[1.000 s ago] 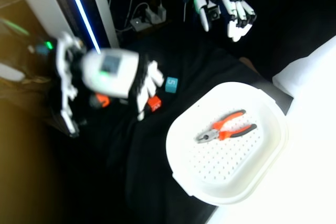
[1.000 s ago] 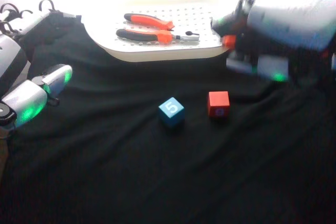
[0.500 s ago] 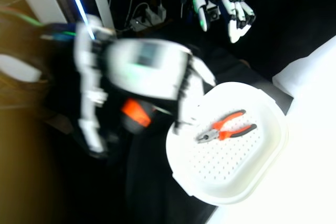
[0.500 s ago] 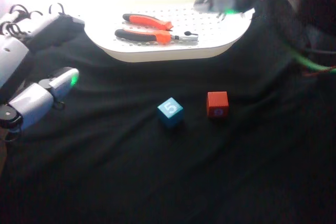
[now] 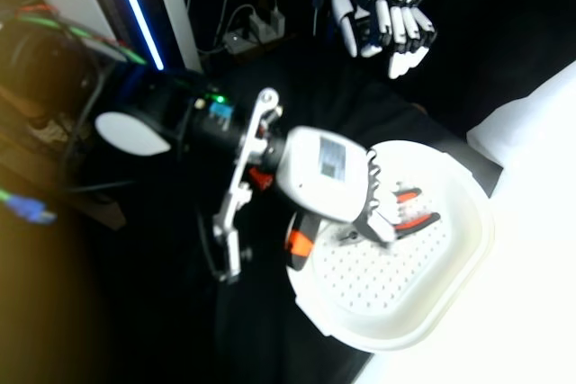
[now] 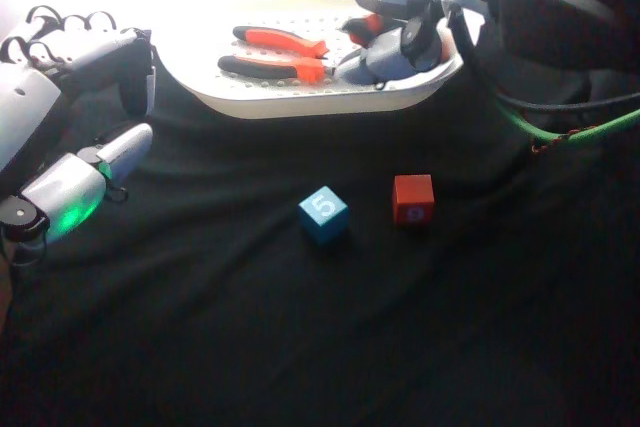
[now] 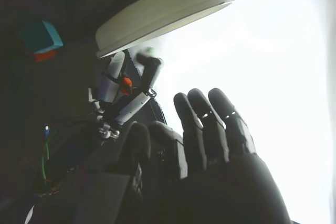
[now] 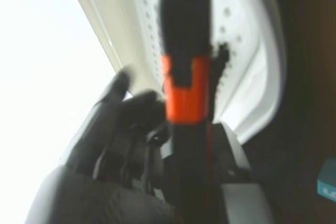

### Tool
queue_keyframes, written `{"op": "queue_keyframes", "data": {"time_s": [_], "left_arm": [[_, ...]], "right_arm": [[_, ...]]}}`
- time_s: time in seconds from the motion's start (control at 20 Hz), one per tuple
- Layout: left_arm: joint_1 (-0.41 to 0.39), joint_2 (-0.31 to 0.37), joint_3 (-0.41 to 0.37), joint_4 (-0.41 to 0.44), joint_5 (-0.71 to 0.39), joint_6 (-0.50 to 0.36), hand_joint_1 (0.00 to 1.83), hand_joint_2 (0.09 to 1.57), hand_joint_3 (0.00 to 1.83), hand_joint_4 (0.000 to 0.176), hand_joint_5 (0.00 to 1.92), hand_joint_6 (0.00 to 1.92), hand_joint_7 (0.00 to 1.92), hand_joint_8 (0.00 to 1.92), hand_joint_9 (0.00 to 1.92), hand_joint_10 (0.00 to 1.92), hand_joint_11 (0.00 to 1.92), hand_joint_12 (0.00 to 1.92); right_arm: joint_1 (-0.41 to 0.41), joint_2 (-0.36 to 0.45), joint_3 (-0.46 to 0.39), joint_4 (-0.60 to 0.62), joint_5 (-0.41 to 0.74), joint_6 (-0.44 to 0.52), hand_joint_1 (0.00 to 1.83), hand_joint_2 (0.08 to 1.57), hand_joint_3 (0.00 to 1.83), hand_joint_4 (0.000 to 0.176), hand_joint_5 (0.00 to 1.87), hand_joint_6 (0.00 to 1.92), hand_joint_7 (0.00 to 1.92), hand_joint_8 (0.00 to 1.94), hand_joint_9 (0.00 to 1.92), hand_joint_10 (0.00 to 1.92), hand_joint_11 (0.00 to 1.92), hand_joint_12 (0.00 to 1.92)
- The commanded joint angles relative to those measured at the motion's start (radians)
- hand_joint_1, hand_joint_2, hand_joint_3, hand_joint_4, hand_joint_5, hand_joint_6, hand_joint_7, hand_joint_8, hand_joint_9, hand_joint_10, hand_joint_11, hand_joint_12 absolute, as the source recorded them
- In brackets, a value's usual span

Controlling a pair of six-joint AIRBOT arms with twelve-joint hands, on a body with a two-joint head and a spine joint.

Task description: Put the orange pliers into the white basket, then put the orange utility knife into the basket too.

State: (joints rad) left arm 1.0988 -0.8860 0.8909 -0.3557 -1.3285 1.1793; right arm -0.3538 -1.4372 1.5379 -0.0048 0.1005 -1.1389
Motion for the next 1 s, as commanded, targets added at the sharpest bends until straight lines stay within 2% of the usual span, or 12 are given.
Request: {"op": "queue_keyframes", "data": {"time_s": [0.0, 0.05, 0.1, 0.2, 0.3, 0.4, 0.45, 0.55, 0.6, 0.7, 0.9, 0.95], "left_arm": [[-0.012, -0.004, 0.006, 0.017, -0.122, -0.008, 0.57, 1.46, 0.00, 0.024, 0.07, 1.35, 0.30, 0.66, 0.26, 0.95, 0.00, 1.36], [-0.012, -0.003, 0.006, 0.017, -0.120, -0.011, 0.57, 1.46, 0.00, 0.000, 0.06, 1.12, 0.29, 0.66, 0.24, 0.92, 0.00, 1.35], [-0.012, -0.003, 0.005, 0.017, -0.118, -0.012, 0.59, 1.45, 0.00, 0.000, 0.08, 1.04, 0.29, 0.65, 0.26, 0.89, 0.03, 1.34], [-0.012, -0.002, 0.001, 0.017, -0.118, -0.012, 0.63, 1.45, 0.00, 0.000, 0.11, 0.97, 0.30, 0.64, 0.26, 0.86, 0.02, 1.35], [-0.011, -0.001, -0.002, 0.014, -0.115, -0.012, 0.61, 1.44, 0.00, 0.000, 0.11, 0.96, 0.30, 0.63, 0.26, 0.86, 0.01, 1.39], [-0.011, 0.003, -0.006, 0.013, -0.115, -0.012, 0.63, 1.44, 0.00, 0.000, 0.12, 0.89, 0.31, 0.59, 0.27, 0.84, 0.03, 1.36], [-0.008, 0.007, -0.009, 0.010, -0.116, -0.012, 0.63, 1.44, 0.00, 0.000, 0.13, 0.88, 0.32, 0.60, 0.28, 0.85, 0.05, 1.34], [0.005, 0.014, -0.017, 0.003, -0.127, -0.012, 0.62, 1.43, 0.00, 0.000, 0.10, 0.88, 0.29, 0.62, 0.27, 0.84, 0.05, 1.31], [0.010, 0.018, -0.022, -0.001, -0.135, -0.012, 0.63, 1.43, 0.00, 0.000, 0.11, 0.86, 0.29, 0.64, 0.27, 0.84, 0.01, 1.33], [0.021, 0.031, -0.032, -0.007, -0.153, -0.012, 0.65, 1.41, 0.00, 0.000, 0.14, 0.80, 0.30, 0.61, 0.26, 0.86, 0.00, 1.35], [0.052, 0.052, -0.050, -0.015, -0.206, -0.012, 0.69, 1.41, 0.00, 0.000, 0.15, 0.83, 0.33, 0.61, 0.27, 0.86, 0.00, 1.29], [0.056, 0.061, -0.055, -0.014, -0.222, -0.012, 0.66, 1.43, 0.00, 0.000, 0.12, 0.73, 0.32, 0.44, 0.26, 0.76, 0.00, 1.29]], "right_arm": [[0.015, 0.000, -0.012, 0.003, 0.127, -0.003, 0.55, 1.12, 0.00, 0.154, 0.00, 0.00, 0.00, 0.00, 0.00, 0.00, 0.00, 0.00], [0.015, 0.017, -0.027, 0.004, 0.146, -0.003, 0.57, 1.09, 0.00, 0.112, 0.00, 0.00, 0.00, 0.00, 0.00, 0.00, 0.00, 0.00], [0.016, 0.049, -0.058, 0.009, 0.172, -0.002, 0.59, 1.06, 0.00, 0.102, 0.00, 0.00, 0.00, 0.00, 0.00, 0.00, 0.00, 0.00], [0.016, 0.115, -0.126, 0.009, 0.234, -0.002, 0.56, 1.05, 0.00, 0.097, 0.00, 0.00, 0.00, 0.00, 0.00, 0.00, 0.00, 0.00], [0.016, 0.192, -0.202, 0.009, 0.303, -0.002, 0.49, 1.07, 0.00, 0.107, 0.00, 0.00, 0.00, 0.00, 0.00, 0.00, 0.00, 0.00], [0.016, 0.263, -0.297, 0.009, 0.406, -0.002, 0.39, 1.09, 0.01, 0.084, 0.00, 0.00, 0.00, 0.00, 0.00, 0.00, 0.00, 0.00], [0.016, 0.311, -0.344, 0.009, 0.453, -0.002, 0.31, 1.06, 0.00, 0.081, 0.00, 0.00, 0.00, 0.00, 0.00, 0.00, 0.00, 0.00], [0.016, 0.416, -0.426, 0.007, 0.530, -0.002, 0.23, 1.06, 0.00, 0.115, 0.00, 0.00, 0.00, 0.00, 0.00, 0.00, 0.00, 0.00], [0.013, 0.460, -0.463, -0.003, 0.564, -0.002, 0.23, 1.04, 0.00, 0.154, 0.00, 0.00, 0.00, 0.00, 0.00, 0.00, 0.00, 0.00], [-0.039, 0.554, -0.544, -0.006, 0.656, -0.002, 0.27, 1.07, 0.00, 0.173, 0.00, 0.00, 0.00, 0.00, 0.00, 0.00, 0.00, 0.00], [-0.236, 0.674, -0.648, 0.065, 0.883, -0.002, 0.38, 1.10, 0.01, 0.176, 0.00, 0.00, 0.00, 0.00, 0.00, 0.00, 0.00, 0.00], [-0.288, 0.706, -0.676, 0.091, 0.941, -0.002, 0.39, 1.13, 0.02, 0.159, 0.00, 0.00, 0.00, 0.00, 0.00, 0.00, 0.00, 0.00]]}}
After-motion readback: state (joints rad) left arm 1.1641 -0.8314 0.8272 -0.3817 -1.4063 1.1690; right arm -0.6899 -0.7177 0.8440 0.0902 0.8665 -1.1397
